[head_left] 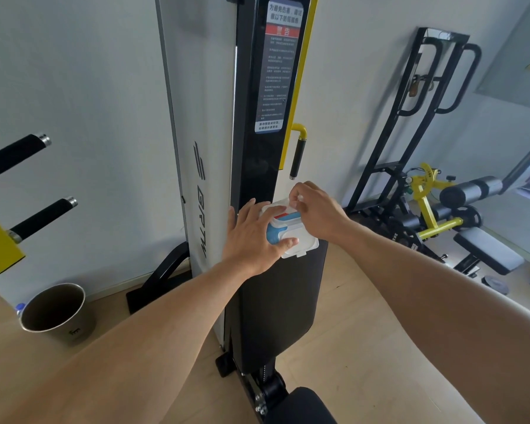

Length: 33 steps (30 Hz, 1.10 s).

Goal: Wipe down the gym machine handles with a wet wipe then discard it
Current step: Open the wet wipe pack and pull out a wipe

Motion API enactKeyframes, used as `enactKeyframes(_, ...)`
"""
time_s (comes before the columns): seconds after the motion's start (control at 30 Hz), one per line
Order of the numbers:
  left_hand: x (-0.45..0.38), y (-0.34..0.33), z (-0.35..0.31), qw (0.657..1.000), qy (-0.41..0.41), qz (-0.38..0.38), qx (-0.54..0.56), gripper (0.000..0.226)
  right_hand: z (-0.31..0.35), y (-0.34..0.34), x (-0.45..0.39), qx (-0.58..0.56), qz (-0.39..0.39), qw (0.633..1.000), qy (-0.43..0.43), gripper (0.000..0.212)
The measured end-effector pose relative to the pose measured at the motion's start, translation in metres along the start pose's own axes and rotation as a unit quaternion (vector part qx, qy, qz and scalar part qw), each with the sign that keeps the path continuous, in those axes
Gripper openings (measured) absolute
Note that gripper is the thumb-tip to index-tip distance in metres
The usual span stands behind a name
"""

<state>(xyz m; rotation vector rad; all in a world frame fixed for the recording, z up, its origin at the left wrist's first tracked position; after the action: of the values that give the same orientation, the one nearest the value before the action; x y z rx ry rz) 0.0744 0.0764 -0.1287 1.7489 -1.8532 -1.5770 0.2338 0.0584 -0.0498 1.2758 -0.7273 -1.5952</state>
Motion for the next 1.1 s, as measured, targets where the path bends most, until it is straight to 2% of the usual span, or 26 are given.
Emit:
enactKeyframes(0.13, 0.0, -0.001, 0.0, 1.0, 0.005, -0.003, 0.0, 0.063, -0.001, -0.001, 0.002, -0.034, -0.038, 0.998, -0.025, 0.023)
enactKeyframes(0.27, 0.001, -0.001, 0.001, 1.0, -0.002, -0.012, 0.006, 0.063, -0.002, 0.005, -0.001, -0.007, 0.001, 1.0, 0.013, 0.013)
enactKeyframes(0.43, 0.0, -0.001, 0.0, 0.999, 0.03, -0.012, 0.023, 0.081, 0.008, 0.014, -0.009, 0.104, 0.036, 0.991, 0.079, 0.019)
enactKeyframes(0.57, 0.001, 0.0, 0.0, 0.999, 0.027, -0.013, 0.028, 0.083, 0.02, 0.019, -0.011, 0.216, 0.06, 0.961, 0.163, 0.03)
enactKeyframes(0.63, 0.002, 0.001, -0.001, 0.999, 0.023, -0.014, 0.028, 0.081, 0.023, 0.02, -0.01, 0.235, 0.067, 0.95, 0.196, 0.035)
enactKeyframes(0.7, 0.001, 0.001, -0.002, 0.999, 0.024, -0.013, 0.026, 0.079, 0.02, 0.019, -0.01, 0.199, 0.06, 0.964, 0.166, 0.035)
enactKeyframes(0.83, 0.001, 0.001, -0.003, 1.0, 0.023, -0.014, 0.013, 0.075, 0.008, 0.005, -0.004, 0.076, 0.013, 0.996, 0.044, 0.021)
enactKeyframes(0.97, 0.0, 0.001, -0.003, 0.999, 0.026, -0.01, 0.019, 0.072, 0.007, 0.006, -0.006, -0.084, -0.115, 0.989, -0.049, 0.021)
enactKeyframes(1.03, 0.0, 0.001, -0.002, 0.999, 0.026, -0.013, 0.023, 0.071, 0.01, 0.018, -0.014, -0.069, -0.135, 0.988, -0.023, 0.015)
enactKeyframes(1.1, 0.001, -0.001, -0.001, 0.999, 0.031, -0.013, 0.027, 0.074, 0.013, 0.026, -0.018, 0.006, -0.071, 0.995, 0.07, 0.011)
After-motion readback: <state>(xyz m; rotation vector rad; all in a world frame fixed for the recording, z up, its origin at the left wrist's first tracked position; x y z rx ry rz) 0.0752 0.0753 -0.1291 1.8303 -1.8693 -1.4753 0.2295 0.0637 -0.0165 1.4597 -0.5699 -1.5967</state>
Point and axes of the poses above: each hand's wrist, its own x-axis away from the middle knuckle, its own y-axis out of the back of the hand, z = x × y, the point moved 1 cm from there along -x, towards the middle knuckle, and after that the axes turned 8 degrees about -z, right-handed, at the moved point
